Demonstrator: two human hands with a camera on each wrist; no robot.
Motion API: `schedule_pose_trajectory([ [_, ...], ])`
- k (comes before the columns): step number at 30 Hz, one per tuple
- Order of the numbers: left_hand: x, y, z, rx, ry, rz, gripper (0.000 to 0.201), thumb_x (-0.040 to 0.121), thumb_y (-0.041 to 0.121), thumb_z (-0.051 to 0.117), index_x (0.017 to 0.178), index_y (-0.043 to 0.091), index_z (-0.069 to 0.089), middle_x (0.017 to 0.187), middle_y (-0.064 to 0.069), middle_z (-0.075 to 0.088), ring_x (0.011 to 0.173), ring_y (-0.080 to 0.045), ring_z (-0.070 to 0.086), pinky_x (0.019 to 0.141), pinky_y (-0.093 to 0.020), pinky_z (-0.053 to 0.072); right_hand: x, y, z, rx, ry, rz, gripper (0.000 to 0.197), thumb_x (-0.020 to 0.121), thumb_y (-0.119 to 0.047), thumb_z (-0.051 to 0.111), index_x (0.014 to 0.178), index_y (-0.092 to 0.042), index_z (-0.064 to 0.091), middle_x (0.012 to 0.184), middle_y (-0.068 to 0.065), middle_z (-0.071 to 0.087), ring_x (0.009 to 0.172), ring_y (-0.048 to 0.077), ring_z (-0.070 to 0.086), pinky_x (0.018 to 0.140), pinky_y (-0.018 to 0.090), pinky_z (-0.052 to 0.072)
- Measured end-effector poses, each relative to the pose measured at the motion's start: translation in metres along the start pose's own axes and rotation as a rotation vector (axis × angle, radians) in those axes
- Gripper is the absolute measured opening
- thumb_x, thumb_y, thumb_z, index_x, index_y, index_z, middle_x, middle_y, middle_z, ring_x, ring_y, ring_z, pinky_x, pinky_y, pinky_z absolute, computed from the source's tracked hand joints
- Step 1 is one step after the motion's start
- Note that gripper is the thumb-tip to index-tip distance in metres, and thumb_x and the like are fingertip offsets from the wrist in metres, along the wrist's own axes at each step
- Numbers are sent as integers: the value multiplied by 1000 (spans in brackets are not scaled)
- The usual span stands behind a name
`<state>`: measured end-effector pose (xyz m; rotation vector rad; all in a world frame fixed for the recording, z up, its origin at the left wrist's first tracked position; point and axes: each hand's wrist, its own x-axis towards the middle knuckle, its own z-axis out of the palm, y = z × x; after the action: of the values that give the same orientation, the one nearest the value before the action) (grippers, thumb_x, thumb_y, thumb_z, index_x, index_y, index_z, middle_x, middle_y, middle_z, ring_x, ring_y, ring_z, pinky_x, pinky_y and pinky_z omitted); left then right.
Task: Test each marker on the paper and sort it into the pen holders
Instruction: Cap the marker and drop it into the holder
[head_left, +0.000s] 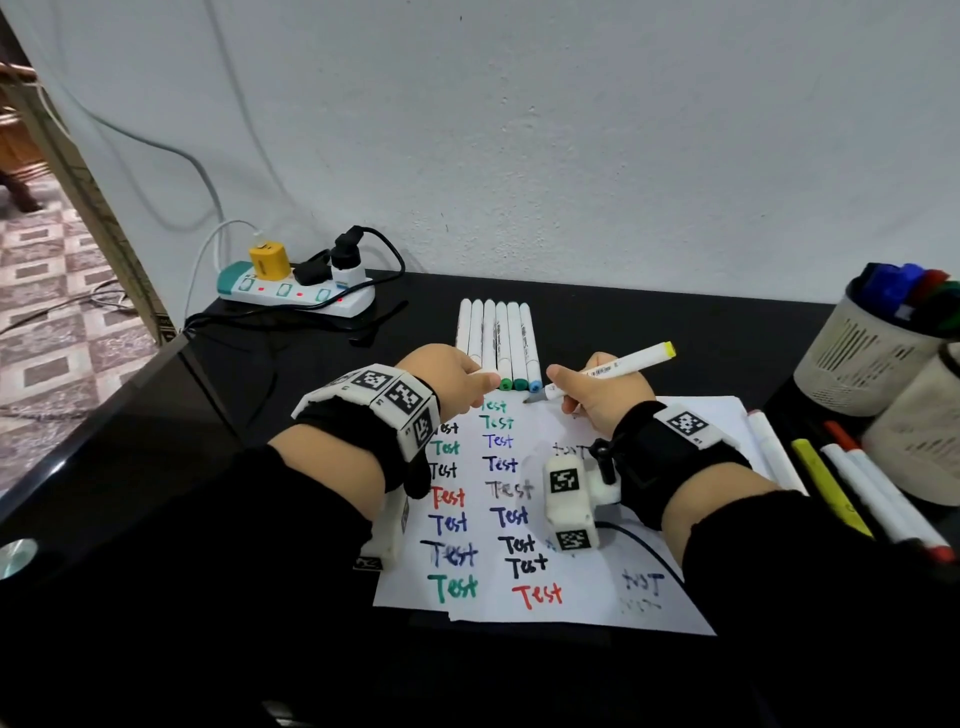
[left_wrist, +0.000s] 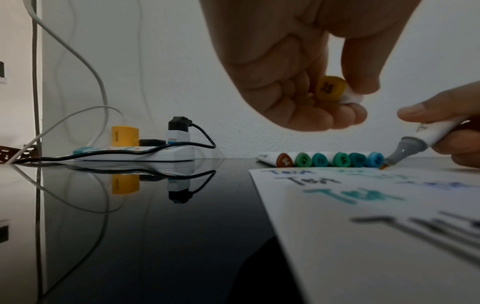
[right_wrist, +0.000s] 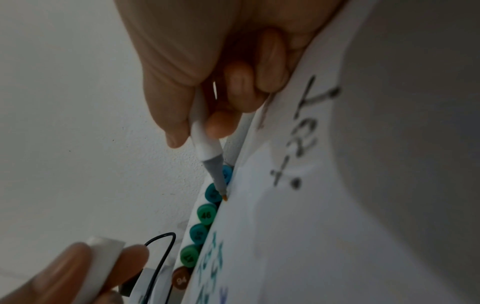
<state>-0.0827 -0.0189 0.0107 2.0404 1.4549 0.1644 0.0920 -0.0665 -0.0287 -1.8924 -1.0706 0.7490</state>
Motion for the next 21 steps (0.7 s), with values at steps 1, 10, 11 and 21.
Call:
schedule_pose_trajectory([
  [1, 0, 0, 0, -5, -8, -1, 33, 95, 38, 47, 83, 13, 64, 89, -3, 66, 82, -18, 59, 90, -34, 50, 0, 1, 0, 3, 9, -4, 30, 89, -34, 62, 74, -17, 43, 58, -3, 59, 65, 15, 55, 76, 33, 50],
  [10, 0, -1, 1, -9, -21, -9, 34, 95, 39, 48, 86, 12, 66, 90, -3, 67, 82, -17, 59, 92, -34, 50, -3, 3, -1, 36, 75, 2, 32, 90, -29, 58, 67, -17, 40, 57, 0, 53, 59, 16, 49, 61, 27, 43],
  [11, 1, -1, 1, -12, -23, -10, 34, 95, 39, 48, 88, 11, 66, 93, -4, 68, 83, -17, 60, 92, -35, 50, -3, 3, -1, 21, 66, 1, 32, 90, -29, 59, 67, -17, 40, 57, 0, 53, 60, 16, 49, 62, 28, 44],
  [21, 2, -3, 2, -40, -18, -5, 34, 94, 38, 49, 90, 10, 67, 96, -6, 70, 80, -17, 59, 91, -36, 51, -6, 3, -2, 69, 91, 28, 33, 88, -20, 59, 64, -16, 36, 56, 4, 48, 54, 16, 44, 55, 26, 38],
])
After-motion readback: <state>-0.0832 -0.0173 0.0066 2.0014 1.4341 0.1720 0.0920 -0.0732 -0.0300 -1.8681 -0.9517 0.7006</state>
